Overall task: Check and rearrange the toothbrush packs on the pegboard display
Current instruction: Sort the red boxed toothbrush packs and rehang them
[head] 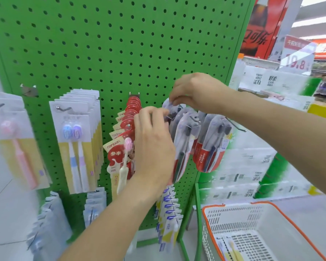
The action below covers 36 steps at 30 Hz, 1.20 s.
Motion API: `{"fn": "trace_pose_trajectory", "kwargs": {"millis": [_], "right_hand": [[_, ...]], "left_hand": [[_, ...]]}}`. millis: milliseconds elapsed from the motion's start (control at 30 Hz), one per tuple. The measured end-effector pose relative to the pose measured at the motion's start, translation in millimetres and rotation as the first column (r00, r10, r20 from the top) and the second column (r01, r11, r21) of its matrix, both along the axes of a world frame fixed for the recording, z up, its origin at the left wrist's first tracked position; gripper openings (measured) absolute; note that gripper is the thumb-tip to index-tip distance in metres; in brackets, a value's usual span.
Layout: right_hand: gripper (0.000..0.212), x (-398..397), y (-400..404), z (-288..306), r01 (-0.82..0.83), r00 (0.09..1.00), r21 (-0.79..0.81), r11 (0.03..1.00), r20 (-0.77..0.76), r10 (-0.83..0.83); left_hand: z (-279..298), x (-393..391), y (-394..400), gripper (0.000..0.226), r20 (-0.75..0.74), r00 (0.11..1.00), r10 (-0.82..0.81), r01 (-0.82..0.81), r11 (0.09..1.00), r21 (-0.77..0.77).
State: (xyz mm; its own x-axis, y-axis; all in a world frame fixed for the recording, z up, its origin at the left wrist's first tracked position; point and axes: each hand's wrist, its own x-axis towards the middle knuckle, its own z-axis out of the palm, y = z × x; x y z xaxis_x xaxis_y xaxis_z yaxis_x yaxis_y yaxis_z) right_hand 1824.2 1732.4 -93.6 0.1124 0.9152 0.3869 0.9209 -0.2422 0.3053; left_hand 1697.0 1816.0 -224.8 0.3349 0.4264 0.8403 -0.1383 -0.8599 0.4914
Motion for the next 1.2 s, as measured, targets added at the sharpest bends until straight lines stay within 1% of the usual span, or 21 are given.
{"fn": "trace_pose_trajectory", "kwargs": {"millis": [100, 167, 300, 367, 433, 500, 600, 700, 733, 767, 800, 867, 933, 967, 1033, 1067, 1100, 1133, 1200], "right_hand": [[0.011, -3.9, -7.5, -1.1, -0.064, 0.998, 0.049, 0.997, -0.001, 0.064], [0.01, -8.6, -13.0, -3.9, -0.09, 0.995, 0.097, 0.991, -0.026, 0.093], [0.011, -27.3, -24.3, -19.3, -0.145, 0.983, 0.219, 0.965, -0.08, 0.166], [0.017, -38.8, -30.1, -30.7, -0.171, 0.98, 0.276, 0.946, -0.054, 0.193], [0.02, -51.1, -36.2, -45.2, -0.169, 0.983, 0.325, 0.931, -0.017, 0.184], [0.018, -64.7, -42.3, -65.6, -0.153, 0.985, 0.359, 0.921, -0.018, 0.171], [0.013, -86.3, -50.2, -107.6, -0.101, 0.98, 0.375, 0.921, -0.123, 0.157], [0.01, -98.2, -60.2, -158.8, -0.03, 0.941, 0.388, 0.921, -0.299, 0.157], [0.01, -100.7, -64.2, -176.4, -0.008, 0.903, 0.376, 0.927, -0.395, 0.168], [0.009, -102.9, -67.9, -193.6, 0.013, 0.838, 0.352, 0.936, -0.514, 0.182], [0.007, -103.7, -71.2, -210.0, 0.036, 0.747, 0.324, 0.945, -0.637, 0.19], [0.003, -104.8, -76.0, -243.8, 0.106, 0.546, 0.27, 0.957, -0.82, 0.171], [0.005, -105.5, -76.9, -277.9, 0.18, 0.395, 0.256, 0.95, -0.903, 0.169], [0.005, -105.6, -75.8, -293.1, 0.212, 0.34, 0.254, 0.944, -0.924, 0.172], [0.004, -105.1, -69.7, -316.8, 0.263, 0.257, 0.221, 0.939, -0.954, 0.152], [0.004, -104.5, -66.1, -326.0, 0.289, 0.216, 0.196, 0.937, -0.967, 0.135], [0.005, -102.6, -62.4, -335.4, 0.32, 0.181, 0.17, 0.932, -0.977, 0.116], [0.007, -100.4, -59.1, -342.9, 0.34, 0.158, 0.142, 0.93, -0.983, 0.093], [0.014, -97.7, -54.0, -357.9, 0.336, 0.158, 0.062, 0.94, -0.987, 0.009]], "left_hand": [[10.5, -8.6, -2.7, 0.032, -0.034, 0.998, -0.043, 0.042, 0.998, -0.044], [15.8, -15.3, -3.4, 0.028, -0.008, 0.996, -0.09, 0.089, 0.993, -0.076], [14.3, -32.7, -6.7, 0.013, 0.16, 0.983, -0.094, 0.102, 0.994, -0.047], [8.8, -42.5, -9.0, 0.01, 0.222, 0.972, -0.083, 0.088, 0.996, -0.014], [-1.1, -52.6, -12.3, 0.008, 0.273, 0.957, -0.099, 0.102, 0.995, 0.005], [-15.5, -62.7, -17.0, 0.008, 0.302, 0.943, -0.139, 0.155, 0.987, -0.03], [-46.8, -78.1, -23.5, 0.01, 0.277, 0.943, -0.186, 0.225, 0.968, -0.113], [-82.0, -93.6, -23.1, 0.02, 0.145, 0.953, -0.266, 0.292, 0.934, -0.205], [-95.0, -98.2, -20.8, 0.021, 0.075, 0.947, -0.311, 0.32, 0.912, -0.256], [-109.4, -102.1, -17.2, 0.02, -0.004, 0.929, -0.369, 0.348, 0.881, -0.321], [-122.4, -105.3, -13.3, 0.019, -0.082, 0.895, -0.438, 0.375, 0.84, -0.392], [-146.2, -107.8, -4.8, 0.021, -0.233, 0.782, -0.578, 0.397, 0.75, -0.53], [-163.5, -103.3, 2.7, 0.016, -0.343, 0.647, -0.681, 0.353, 0.666, -0.657], [-171.2, -98.1, 6.7, 0.014, -0.392, 0.577, -0.717, 0.317, 0.639, -0.701], [-185.7, -86.0, 15.4, 0.014, -0.499, 0.437, -0.748, 0.25, 0.635, -0.731], [-193.2, -81.1, 19.9, 0.015, -0.534, 0.389, -0.75, 0.228, 0.64, -0.733], [-200.4, -77.3, 23.7, 0.016, -0.548, 0.365, -0.752, 0.211, 0.641, -0.738], [-207.2, -74.4, 27.3, 0.016, -0.553, 0.362, -0.75, 0.191, 0.64, -0.744], [-219.7, -70.8, 32.6, 0.018, -0.565, 0.387, -0.729, 0.143, 0.653, -0.744]]}}
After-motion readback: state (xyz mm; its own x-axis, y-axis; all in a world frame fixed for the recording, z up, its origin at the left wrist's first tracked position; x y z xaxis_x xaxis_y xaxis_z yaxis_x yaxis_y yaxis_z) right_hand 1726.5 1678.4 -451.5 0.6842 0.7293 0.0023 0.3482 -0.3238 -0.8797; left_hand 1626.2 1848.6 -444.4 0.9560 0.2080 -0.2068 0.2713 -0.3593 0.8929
